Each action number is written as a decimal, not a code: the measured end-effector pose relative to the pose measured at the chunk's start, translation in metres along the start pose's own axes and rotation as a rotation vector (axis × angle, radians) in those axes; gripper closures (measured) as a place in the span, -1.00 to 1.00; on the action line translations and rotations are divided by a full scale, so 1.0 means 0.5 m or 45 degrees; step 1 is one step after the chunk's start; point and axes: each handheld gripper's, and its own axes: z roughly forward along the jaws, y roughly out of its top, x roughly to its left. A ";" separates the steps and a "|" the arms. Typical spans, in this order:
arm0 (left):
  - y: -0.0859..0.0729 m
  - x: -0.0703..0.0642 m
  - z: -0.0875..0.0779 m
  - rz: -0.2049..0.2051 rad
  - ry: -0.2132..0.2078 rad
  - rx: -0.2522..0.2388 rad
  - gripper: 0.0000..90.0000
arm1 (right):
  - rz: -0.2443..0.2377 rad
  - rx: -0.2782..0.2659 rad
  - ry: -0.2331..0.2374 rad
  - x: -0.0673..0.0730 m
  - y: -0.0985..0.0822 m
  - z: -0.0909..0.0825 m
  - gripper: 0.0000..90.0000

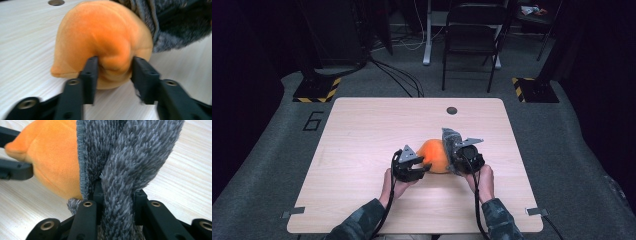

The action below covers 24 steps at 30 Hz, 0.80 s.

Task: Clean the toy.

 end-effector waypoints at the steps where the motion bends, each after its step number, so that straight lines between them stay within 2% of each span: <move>1: -0.001 -0.005 0.003 0.018 0.014 0.011 -0.01 | 0.002 -0.008 0.005 -0.003 -0.001 0.000 0.60; 4: -0.004 -0.010 0.013 0.049 0.045 -0.003 -0.02 | 0.027 -0.011 0.012 -0.009 -0.004 0.002 0.60; 7: -0.005 -0.010 0.020 0.054 0.046 -0.027 0.33 | 0.027 -0.016 0.011 -0.011 -0.006 0.004 0.60; 9: -0.007 -0.009 0.024 0.039 0.039 -0.044 0.57 | 0.030 -0.017 0.008 -0.013 -0.007 0.003 0.60; 11: -0.004 -0.009 0.022 0.035 0.033 -0.044 0.69 | 0.042 -0.021 0.018 -0.016 -0.005 0.000 0.59; 13: 0.000 -0.008 0.017 0.002 0.019 -0.048 0.74 | 0.054 -0.044 0.017 -0.019 -0.001 -0.011 0.59; 16: 0.013 -0.005 0.002 -0.081 -0.019 -0.075 0.76 | 0.081 -0.094 0.047 -0.016 0.013 -0.038 0.59; 17: 0.018 -0.007 -0.003 -0.107 -0.022 -0.094 0.76 | 0.076 -0.116 0.069 -0.013 0.018 -0.048 0.59; 21: 0.024 -0.014 -0.013 -0.143 -0.054 -0.100 0.75 | 0.025 -0.192 0.136 0.026 0.040 -0.082 0.59; 22: 0.024 -0.016 -0.012 -0.150 -0.061 -0.100 0.75 | -0.004 -0.193 0.140 0.038 0.043 -0.084 0.59; 23: 0.024 -0.016 -0.012 -0.128 -0.060 -0.090 0.75 | -0.030 -0.179 0.132 0.051 0.045 -0.083 0.59; 24: 0.024 -0.018 -0.011 -0.128 -0.056 -0.085 0.75 | -0.045 -0.162 0.133 0.061 0.044 -0.076 0.58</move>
